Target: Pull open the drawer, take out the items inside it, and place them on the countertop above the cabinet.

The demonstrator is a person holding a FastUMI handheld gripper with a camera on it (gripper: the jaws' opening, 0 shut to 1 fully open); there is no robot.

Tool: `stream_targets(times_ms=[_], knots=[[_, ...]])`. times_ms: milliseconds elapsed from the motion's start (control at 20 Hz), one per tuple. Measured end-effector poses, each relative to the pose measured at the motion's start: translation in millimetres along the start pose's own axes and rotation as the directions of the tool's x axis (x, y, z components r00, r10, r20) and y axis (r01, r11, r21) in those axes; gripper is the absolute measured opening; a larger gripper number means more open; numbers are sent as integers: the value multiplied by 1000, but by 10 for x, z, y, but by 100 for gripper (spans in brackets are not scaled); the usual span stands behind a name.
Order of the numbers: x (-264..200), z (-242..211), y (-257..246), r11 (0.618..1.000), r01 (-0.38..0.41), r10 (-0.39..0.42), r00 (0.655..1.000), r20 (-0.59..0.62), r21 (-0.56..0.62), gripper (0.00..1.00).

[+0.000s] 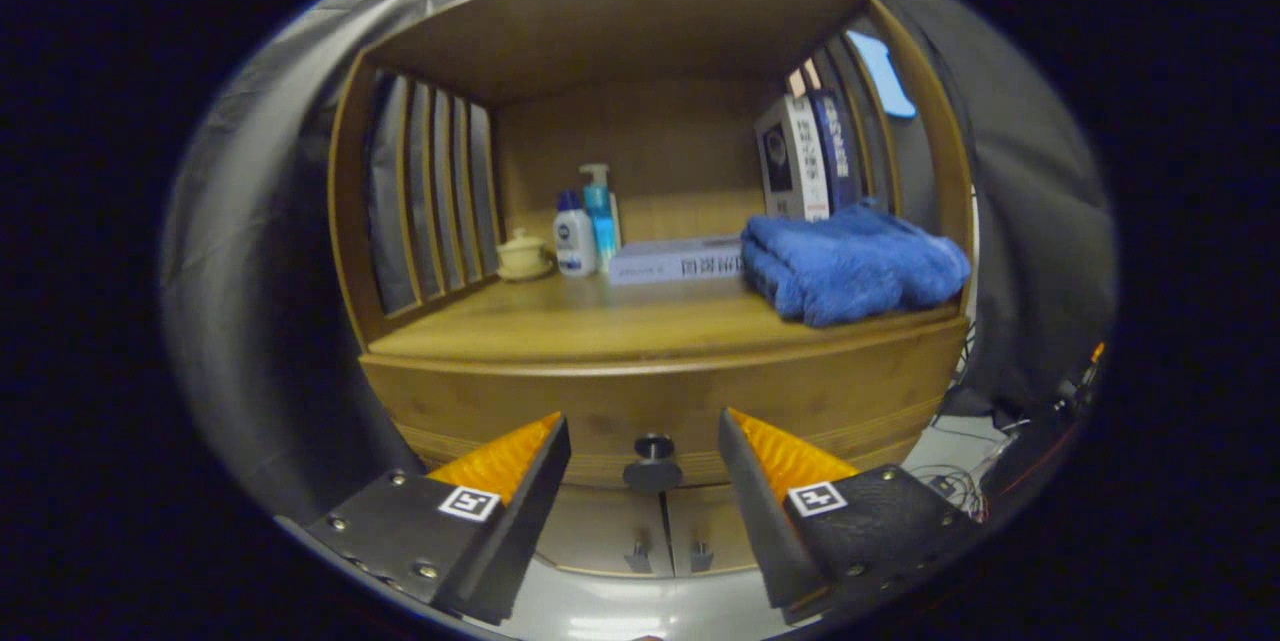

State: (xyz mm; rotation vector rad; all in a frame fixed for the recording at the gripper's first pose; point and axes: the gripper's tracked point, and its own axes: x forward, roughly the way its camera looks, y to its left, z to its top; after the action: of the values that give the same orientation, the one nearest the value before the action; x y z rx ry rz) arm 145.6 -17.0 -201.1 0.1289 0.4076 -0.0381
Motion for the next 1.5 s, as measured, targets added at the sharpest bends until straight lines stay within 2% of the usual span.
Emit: stream_targets(times_ms=[200,250,300,500,650,700,850,900,1200,1500], knots=[[355,-272,0,998,0,5,997,-71,67,76],[436,-341,-44,997,23,-17,996,-93,67,77],[497,-419,-120,997,55,-48,992,-115,57,70],[527,-436,-79,997,59,-54,992,-111,50,44],[532,-501,-83,998,70,-69,986,-152,3,44],[506,-466,-96,997,73,-74,985,-158,-11,38],[521,-500,-89,996,85,-84,982,-168,1,38],[537,-517,-91,996,92,-89,980,-176,8,30],[223,-616,-60,993,114,-105,975,-193,33,30],[-308,-771,-46,990,137,-130,968,-214,21,30]])
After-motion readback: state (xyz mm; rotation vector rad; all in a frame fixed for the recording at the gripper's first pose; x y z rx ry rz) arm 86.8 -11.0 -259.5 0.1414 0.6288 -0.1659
